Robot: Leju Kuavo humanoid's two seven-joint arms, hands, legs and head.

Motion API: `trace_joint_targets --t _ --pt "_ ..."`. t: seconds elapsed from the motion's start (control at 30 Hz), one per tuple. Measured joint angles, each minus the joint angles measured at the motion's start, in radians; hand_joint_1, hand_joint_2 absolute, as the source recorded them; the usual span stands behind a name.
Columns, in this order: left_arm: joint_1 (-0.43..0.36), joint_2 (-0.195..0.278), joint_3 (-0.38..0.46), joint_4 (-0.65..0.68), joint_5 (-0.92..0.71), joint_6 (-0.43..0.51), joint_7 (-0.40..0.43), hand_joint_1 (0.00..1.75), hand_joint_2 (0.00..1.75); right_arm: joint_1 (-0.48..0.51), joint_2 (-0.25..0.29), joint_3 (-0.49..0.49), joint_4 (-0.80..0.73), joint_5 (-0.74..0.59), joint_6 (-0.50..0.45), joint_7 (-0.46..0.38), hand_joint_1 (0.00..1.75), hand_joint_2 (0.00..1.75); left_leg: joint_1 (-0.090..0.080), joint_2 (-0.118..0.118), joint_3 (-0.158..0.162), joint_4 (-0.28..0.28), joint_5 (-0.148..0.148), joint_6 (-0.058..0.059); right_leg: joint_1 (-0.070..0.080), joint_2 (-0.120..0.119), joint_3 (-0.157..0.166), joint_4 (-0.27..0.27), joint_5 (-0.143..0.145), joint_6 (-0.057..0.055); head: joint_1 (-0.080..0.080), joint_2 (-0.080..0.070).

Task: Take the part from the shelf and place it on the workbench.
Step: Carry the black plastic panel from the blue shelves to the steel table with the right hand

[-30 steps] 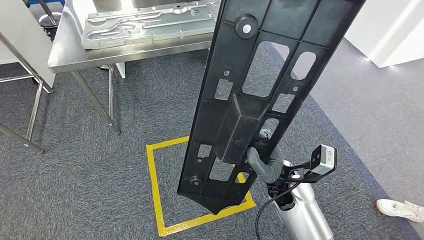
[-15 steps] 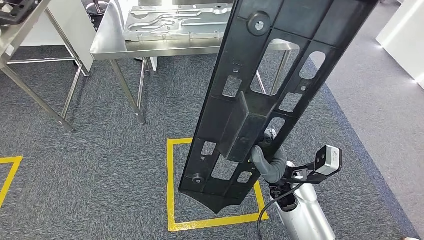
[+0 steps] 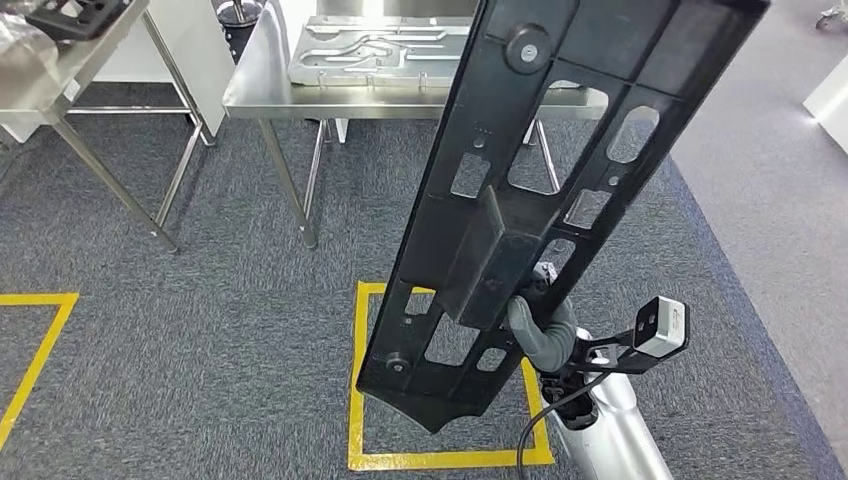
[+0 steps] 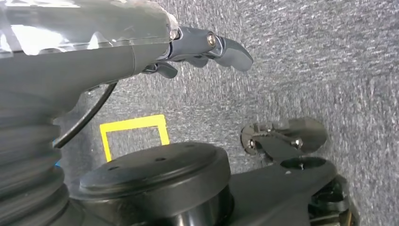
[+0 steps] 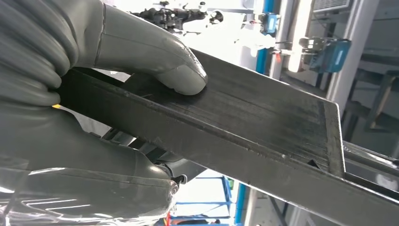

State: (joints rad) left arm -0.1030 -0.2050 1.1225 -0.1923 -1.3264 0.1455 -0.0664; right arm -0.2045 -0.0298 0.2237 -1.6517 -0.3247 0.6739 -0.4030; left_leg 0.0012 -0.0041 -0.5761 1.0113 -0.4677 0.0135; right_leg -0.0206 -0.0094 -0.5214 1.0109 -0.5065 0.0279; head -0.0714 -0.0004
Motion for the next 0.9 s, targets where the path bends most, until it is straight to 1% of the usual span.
trace_joint_targets --t 0.03,0.07,0.1,0.13,0.17,0.2,0.23,0.27,0.3,0.33,0.37,0.4,0.43,0.47,0.5,0.53,0.57,0.6,0.63,0.67,0.7,0.73,0.77,0.8,0.83,0.87,0.9 --pt "0.001 0.001 0.000 0.000 0.002 0.001 -0.002 0.00 1.75 -0.002 0.000 0.000 0.000 0.001 0.000 -0.001 1.75 1.75 0.000 -0.002 0.011 -0.005 -0.005 0.009 -0.002 0.000 -0.003 0.018 0.002 0.006 0.000 0.000" --pt "0.001 0.001 0.000 0.000 0.003 0.002 -0.004 0.00 1.75 -0.006 0.000 0.001 0.000 0.002 0.000 -0.002 1.75 1.75 0.000 -0.004 0.025 -0.008 -0.010 0.016 -0.003 0.001 -0.018 0.052 0.003 0.009 0.000 0.000" --pt "0.001 0.002 0.000 0.000 0.004 0.003 -0.007 0.00 1.75 -0.011 0.000 0.001 0.000 0.002 0.000 -0.004 1.75 1.75 0.000 -0.006 0.039 -0.011 -0.017 0.022 -0.004 0.002 -0.048 0.102 -0.002 0.011 0.000 0.000" --pt "0.002 0.002 0.001 0.000 0.004 0.004 -0.009 0.00 1.75 -0.014 0.000 0.001 0.000 0.002 0.000 -0.006 1.75 1.75 0.000 -0.005 0.051 -0.012 -0.025 0.027 -0.003 0.003 -0.091 0.164 -0.011 0.011 0.000 0.000" --pt "0.001 0.002 0.001 0.000 0.004 0.005 -0.009 0.00 1.75 -0.017 0.000 0.001 0.000 0.003 0.000 -0.007 1.75 1.75 -0.001 -0.006 0.062 -0.013 -0.035 0.029 -0.003 0.005 -0.142 0.227 -0.030 0.011 0.000 0.000" --pt "0.002 0.002 0.001 0.000 0.004 0.006 -0.009 0.00 1.75 -0.017 0.000 0.001 0.001 0.004 0.000 -0.007 1.75 1.75 -0.001 -0.008 0.075 -0.013 -0.046 0.030 -0.002 0.006 -0.190 0.276 -0.054 0.011 0.000 0.000" --pt "0.003 0.002 0.001 0.000 0.004 0.007 -0.009 0.00 1.75 -0.017 0.000 0.002 0.002 0.005 -0.001 -0.007 1.75 1.75 -0.001 -0.011 0.091 -0.013 -0.060 0.030 -0.001 0.006 -0.227 0.297 -0.075 0.011 0.000 0.000" --pt "0.005 0.002 0.001 0.000 0.004 0.007 -0.008 0.00 1.75 -0.017 0.000 0.002 0.003 0.006 -0.001 -0.007 1.75 1.75 -0.002 -0.014 0.110 -0.013 -0.074 0.029 -0.001 0.006 -0.251 0.288 -0.086 0.011 0.000 0.000" --pt "0.006 0.002 0.001 0.000 0.004 0.007 -0.006 0.00 1.75 -0.017 0.000 0.002 0.004 0.007 -0.001 -0.007 1.75 1.75 -0.002 -0.017 0.130 -0.013 -0.090 0.028 -0.001 0.007 -0.259 0.251 -0.077 0.010 0.000 0.000" --pt "0.007 0.002 0.001 0.000 0.004 0.007 -0.004 0.00 1.75 -0.017 -0.001 0.002 0.004 0.007 -0.001 -0.007 1.75 1.75 -0.002 -0.017 0.150 -0.014 -0.107 0.026 0.002 0.004 -0.258 0.192 -0.032 0.006 0.000 0.000" --pt "0.007 0.001 0.001 0.000 0.003 0.007 -0.001 0.00 1.75 -0.016 -0.002 0.001 0.005 0.007 -0.001 -0.008 1.75 1.75 -0.003 -0.017 0.170 -0.013 -0.124 0.024 0.008 -0.004 -0.255 0.128 0.046 -0.002 0.000 0.000" --pt "0.007 0.000 0.001 0.001 0.003 0.007 0.002 0.00 1.75 -0.016 -0.004 0.001 0.006 0.008 -0.001 -0.007 1.75 1.75 -0.004 -0.015 0.184 -0.017 -0.140 0.019 0.014 -0.010 -0.251 0.081 0.114 -0.009 0.001 0.000" --pt "0.008 -0.002 0.001 0.001 0.003 0.007 0.006 0.00 1.75 -0.016 -0.005 0.002 0.007 0.009 -0.001 -0.007 1.75 1.75 -0.006 -0.012 0.198 -0.025 -0.153 0.013 0.020 -0.012 -0.248 0.051 0.168 -0.017 0.001 0.000" --pt "0.009 -0.003 0.001 0.001 0.003 0.008 0.008 0.00 1.75 -0.017 -0.006 0.002 0.008 0.009 -0.001 -0.007 1.75 1.75 -0.007 -0.009 0.210 -0.031 -0.157 0.005 0.023 -0.010 -0.245 0.039 0.191 -0.023 0.002 0.000" --pt "0.009 -0.003 0.001 0.001 0.002 0.008 0.010 0.00 1.75 -0.018 -0.006 0.002 0.008 0.009 -0.001 -0.007 1.75 1.75 -0.007 -0.006 0.214 -0.030 -0.148 -0.004 0.023 -0.001 -0.236 0.037 0.179 -0.028 0.002 0.000" --pt "0.008 -0.003 0.001 0.001 0.001 0.009 0.011 0.00 1.75 -0.019 -0.007 0.002 0.008 0.009 -0.001 -0.008 1.75 1.75 -0.006 -0.002 0.207 -0.005 -0.129 -0.009 0.021 0.007 -0.222 0.027 0.174 -0.033 0.002 0.000" --pt "0.007 -0.003 0.001 0.001 -0.001 0.010 0.010 0.00 1.75 -0.020 -0.007 0.001 0.008 0.008 -0.001 -0.007 1.75 1.75 -0.005 0.000 0.184 0.046 -0.103 -0.013 0.018 0.012 -0.205 0.016 0.165 -0.040 0.002 0.000" --pt "0.006 -0.003 0.001 0.001 -0.003 0.010 0.010 0.00 1.75 -0.020 -0.008 0.001 0.008 0.007 -0.001 -0.007 1.75 1.75 -0.003 0.000 0.145 0.112 -0.085 -0.015 0.016 0.018 -0.186 0.007 0.156 -0.046 0.002 0.000" --pt "0.005 -0.003 0.001 0.001 -0.005 0.010 0.009 0.00 1.75 -0.019 -0.008 0.000 0.008 0.007 -0.002 -0.007 1.75 1.75 -0.001 0.000 0.097 0.180 -0.088 -0.017 0.014 0.023 -0.166 -0.002 0.147 -0.050 0.002 0.000" --pt "0.004 -0.003 0.001 0.001 -0.006 0.010 0.008 0.00 1.75 -0.019 -0.008 0.000 0.008 0.006 -0.002 -0.006 1.75 1.75 0.001 0.000 0.051 0.230 -0.114 -0.021 0.014 0.028 -0.148 -0.007 0.136 -0.052 0.002 0.000" --pt "0.004 -0.003 0.001 0.001 -0.006 0.010 0.007 0.00 1.75 -0.018 -0.008 0.000 0.008 0.006 -0.002 -0.005 1.75 1.75 0.004 0.000 0.013 0.256 -0.163 -0.027 0.013 0.035 -0.130 -0.010 0.124 -0.052 0.002 0.000" --pt "0.003 -0.003 0.001 0.001 -0.007 0.010 0.005 0.00 1.75 -0.016 -0.008 0.001 0.008 0.007 -0.002 -0.004 1.75 1.75 0.007 0.000 -0.016 0.261 -0.217 -0.033 0.013 0.044 -0.112 -0.011 0.110 -0.050 0.002 0.000" --pt "0.003 -0.002 0.001 0.001 -0.008 0.010 0.004 0.00 1.75 -0.015 -0.008 0.001 0.008 0.007 -0.003 -0.003 1.75 1.75 0.011 0.000 -0.034 0.245 -0.254 -0.039 0.012 0.053 -0.093 -0.011 0.097 -0.048 0.002 0.000" --pt "0.002 -0.002 0.001 0.001 -0.010 0.010 0.003 0.00 1.75 -0.014 -0.008 0.001 0.008 0.007 -0.003 -0.002 1.75 1.75 0.014 -0.001 -0.043 0.212 -0.259 -0.043 0.012 0.063 -0.074 -0.011 0.083 -0.046 0.002 0.000" --pt "0.002 -0.001 0.001 0.001 -0.011 0.010 0.003 0.00 1.75 -0.012 -0.008 0.001 0.008 0.007 -0.004 -0.001 1.75 1.75 0.018 -0.006 -0.046 0.163 -0.218 -0.046 0.011 0.072 -0.055 -0.010 0.070 -0.043 0.002 0.000" --pt "0.003 -0.001 0.001 0.001 -0.012 0.010 0.003 0.00 1.75 -0.010 -0.008 0.000 0.007 0.007 -0.005 -0.001 1.75 1.75 0.022 -0.017 -0.048 0.106 -0.138 -0.048 0.010 0.080 -0.040 -0.008 0.058 -0.039 0.002 0.000" --pt "0.004 -0.001 0.001 0.001 -0.012 0.010 0.002 0.00 1.75 -0.009 -0.008 0.001 0.007 0.007 -0.006 0.000 1.75 1.75 0.023 -0.026 -0.048 0.060 -0.062 -0.046 0.009 0.089 -0.030 -0.005 0.047 -0.035 0.002 0.000"
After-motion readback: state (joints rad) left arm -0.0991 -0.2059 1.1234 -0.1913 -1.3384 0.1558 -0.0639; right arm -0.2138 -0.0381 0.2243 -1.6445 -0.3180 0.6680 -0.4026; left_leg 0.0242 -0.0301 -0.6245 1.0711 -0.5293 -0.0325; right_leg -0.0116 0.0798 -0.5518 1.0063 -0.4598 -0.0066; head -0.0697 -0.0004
